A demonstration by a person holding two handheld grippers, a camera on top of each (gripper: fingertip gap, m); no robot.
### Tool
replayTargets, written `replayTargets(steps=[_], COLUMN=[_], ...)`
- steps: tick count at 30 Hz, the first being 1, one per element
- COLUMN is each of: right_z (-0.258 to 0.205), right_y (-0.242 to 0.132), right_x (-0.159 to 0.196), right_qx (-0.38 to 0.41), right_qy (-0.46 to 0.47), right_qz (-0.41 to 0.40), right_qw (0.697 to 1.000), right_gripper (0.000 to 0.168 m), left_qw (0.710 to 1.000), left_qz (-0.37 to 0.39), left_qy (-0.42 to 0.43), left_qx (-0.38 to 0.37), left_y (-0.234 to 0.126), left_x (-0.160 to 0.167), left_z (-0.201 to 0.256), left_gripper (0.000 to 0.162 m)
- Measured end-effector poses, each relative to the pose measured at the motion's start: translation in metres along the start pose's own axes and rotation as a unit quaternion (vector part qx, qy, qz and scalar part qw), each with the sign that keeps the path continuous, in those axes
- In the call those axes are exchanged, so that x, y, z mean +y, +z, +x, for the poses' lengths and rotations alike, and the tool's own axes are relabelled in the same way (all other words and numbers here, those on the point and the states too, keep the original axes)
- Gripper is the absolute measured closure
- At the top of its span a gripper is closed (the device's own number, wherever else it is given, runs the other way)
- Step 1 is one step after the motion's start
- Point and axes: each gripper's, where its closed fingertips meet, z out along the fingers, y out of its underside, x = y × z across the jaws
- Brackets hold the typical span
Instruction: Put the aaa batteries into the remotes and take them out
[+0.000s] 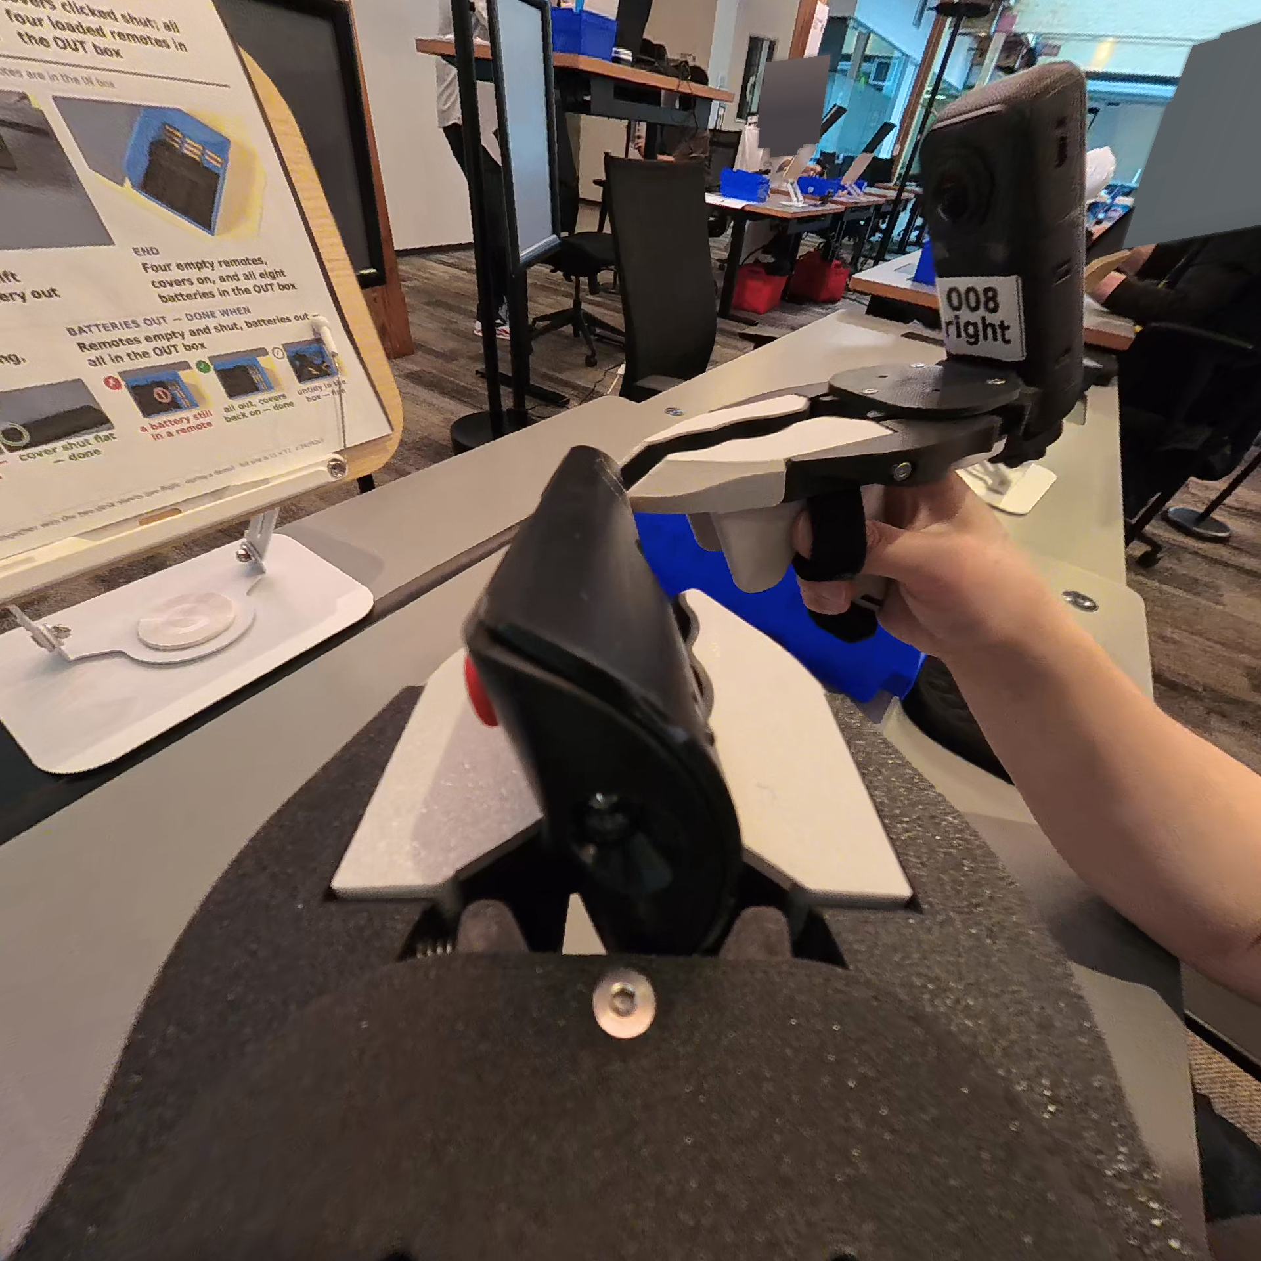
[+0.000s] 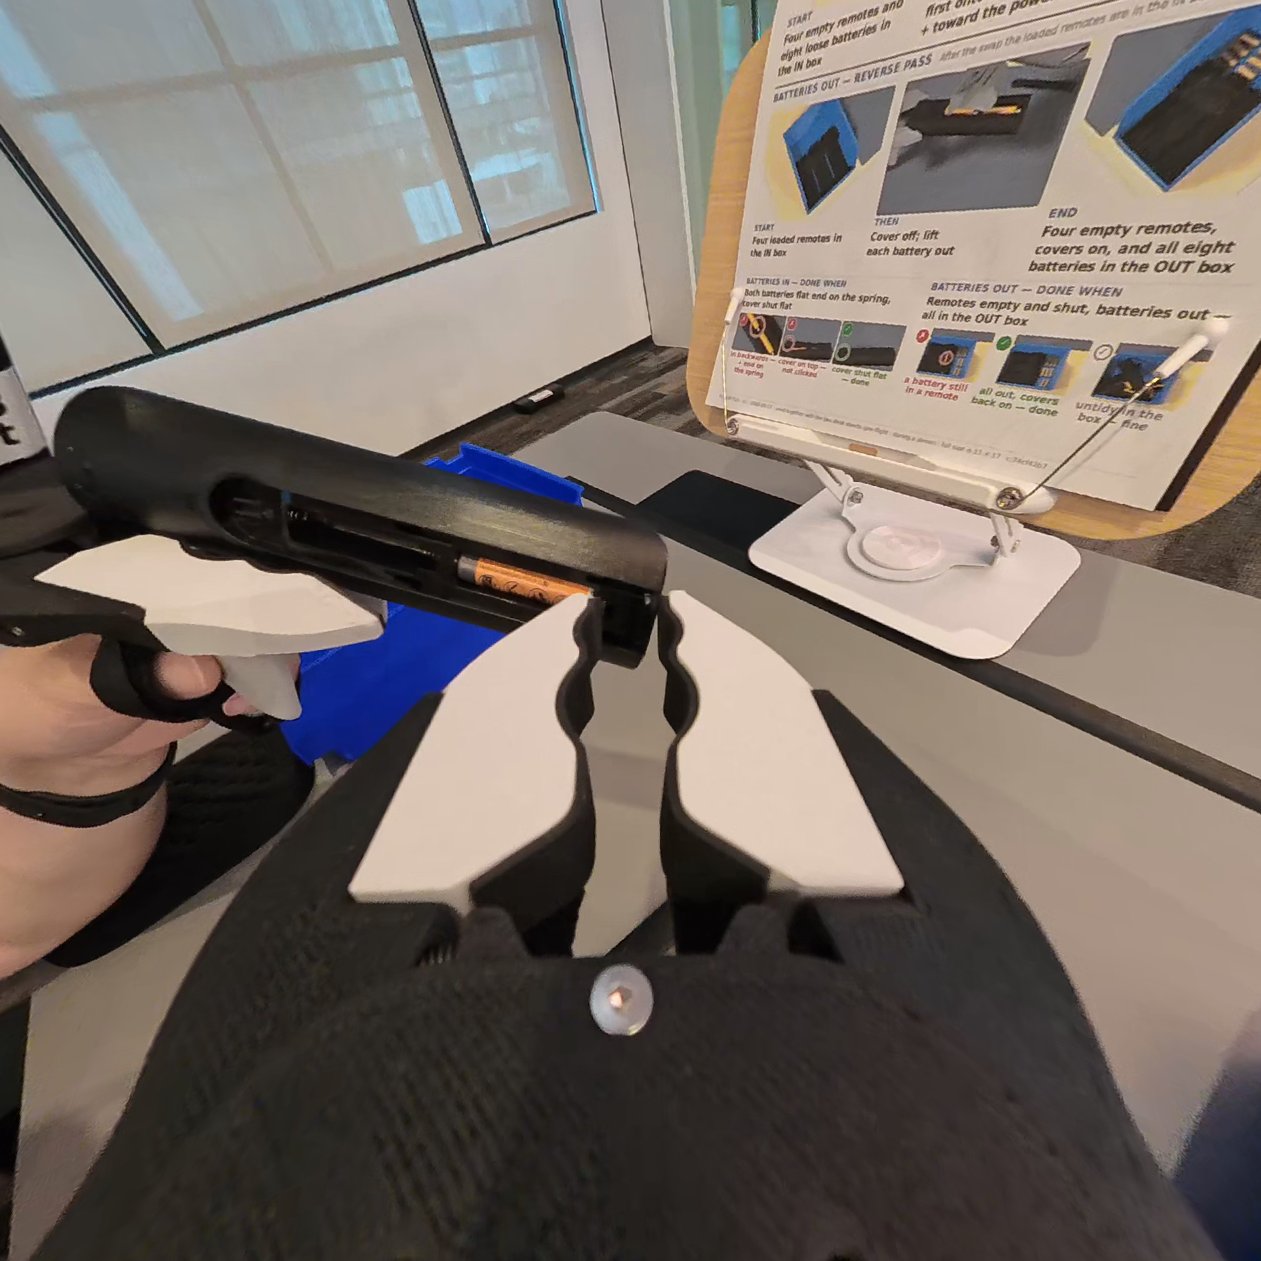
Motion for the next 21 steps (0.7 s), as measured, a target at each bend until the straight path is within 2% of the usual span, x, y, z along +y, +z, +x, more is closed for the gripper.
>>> replayTargets(steps=[4, 10, 12, 15, 17, 21], right_z=[0.000, -0.011, -0.010, -0.004, -0.007, -0.019], right_y=[0.000, -0.017, -0.020, -0.020, -0.019, -0.015], right_x=[-0.001, -0.024, -0.024, -0.020, -0.016, -0.013], right_qx=[-0.007, -0.105, -0.098, -0.045, -0.037, -0.057], right_qy=[0.005, 0.097, 0.096, 0.070, 0.061, 0.076], right_qz=[0.006, 0.069, 0.060, 0.035, 0.014, 0.001], right_qw=[1.000, 0.987, 0.989, 0.996, 0.997, 0.995], right_gripper=[0.151, 0.149, 0.148, 0.129, 0.123, 0.122], left_qw=[1.000, 0.992, 0.988, 0.987, 0.987, 0.987], left_qz=[0.001, 0.033, 0.037, 0.042, 0.044, 0.045], left_qy=[0.005, -0.080, -0.100, -0.100, -0.097, -0.099], left_qx=[0.002, 0.088, 0.110, 0.119, 0.118, 0.121], left_y=[0.000, -0.008, -0.009, -0.010, -0.010, -0.010], left_x=[0.000, -0.011, -0.013, -0.014, -0.015, -0.016], left_z=[-0.002, 0.001, 0.003, 0.006, 0.007, 0.008], left_gripper=[0.136, 0.136, 0.136, 0.136, 0.136, 0.136])
